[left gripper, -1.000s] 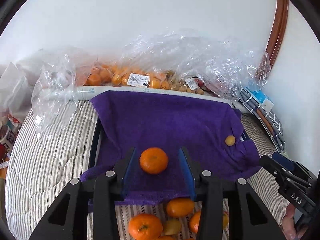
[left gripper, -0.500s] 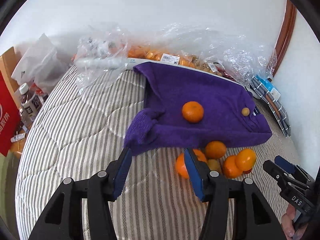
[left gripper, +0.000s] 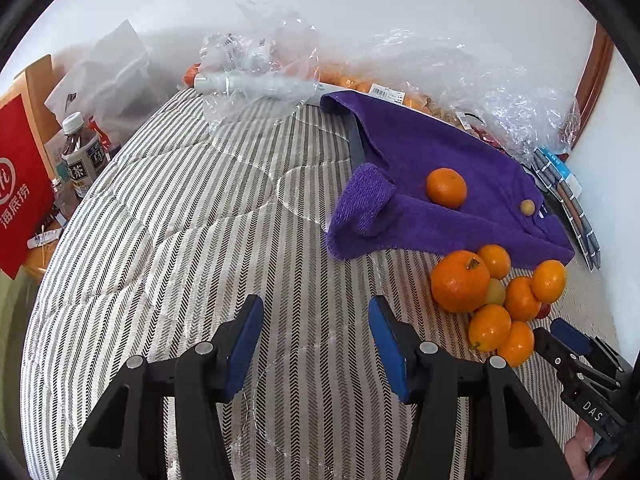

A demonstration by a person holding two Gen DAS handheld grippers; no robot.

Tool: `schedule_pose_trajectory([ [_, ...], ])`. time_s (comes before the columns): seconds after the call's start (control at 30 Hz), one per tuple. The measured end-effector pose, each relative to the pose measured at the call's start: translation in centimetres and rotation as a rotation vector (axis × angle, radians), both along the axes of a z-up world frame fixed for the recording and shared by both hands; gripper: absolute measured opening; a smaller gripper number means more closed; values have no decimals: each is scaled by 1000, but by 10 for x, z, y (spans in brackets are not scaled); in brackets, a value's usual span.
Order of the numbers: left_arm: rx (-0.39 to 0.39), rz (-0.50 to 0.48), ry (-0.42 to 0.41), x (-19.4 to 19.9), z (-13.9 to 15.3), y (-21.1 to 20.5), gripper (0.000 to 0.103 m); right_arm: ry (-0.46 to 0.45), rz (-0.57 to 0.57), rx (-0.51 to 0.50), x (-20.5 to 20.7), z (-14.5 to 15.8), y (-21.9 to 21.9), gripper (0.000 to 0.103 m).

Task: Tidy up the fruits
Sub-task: 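Withdraw both grippers from the towel back toward the fruit pile, then grasp the red strawberry with the right gripper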

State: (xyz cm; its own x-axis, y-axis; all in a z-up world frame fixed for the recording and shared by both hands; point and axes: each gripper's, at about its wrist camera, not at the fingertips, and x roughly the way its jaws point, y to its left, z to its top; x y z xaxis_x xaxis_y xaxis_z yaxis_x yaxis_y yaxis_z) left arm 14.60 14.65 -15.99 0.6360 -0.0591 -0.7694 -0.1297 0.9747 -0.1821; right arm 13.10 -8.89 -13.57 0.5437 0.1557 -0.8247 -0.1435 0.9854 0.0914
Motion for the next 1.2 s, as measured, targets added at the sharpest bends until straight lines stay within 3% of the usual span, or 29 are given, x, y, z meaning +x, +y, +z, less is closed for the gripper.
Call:
schedule_pose_trajectory([
  [0.27, -1, -20, -45, -3, -2, -3, 52, -36, -17, -44, 12, 1, -11, 56],
  [0.4, -22, -29, -41, -3, -4, -1, 54, 0, 6, -71, 21, -5, -14, 42],
  [0.6, -17, -38, -39, -2, -5, -4, 57, -8, 42, -83, 29, -7, -13, 41],
  [0.67, -15, -40, -39, -2, -5, -4, 57, -10, 45, -85, 32, -8, -11, 34],
  [0.7, -22, -40, -40, -2, -5, -3, 57, -14, 46, -91, 32, -8, -10, 25],
  [0.93, -74, -76, -60, -5, -4, -3, 57, -23, 22, -29, 26, -5, -26, 24],
  [1.07, -53, -100, -68, -6, 1, -17, 56, -40, -13, -31, 20, -2, -42, 24],
  [1.2, -100, -155, -56, 1, 6, -36, 56, -46, -28, -54, 15, 0, -55, 24],
])
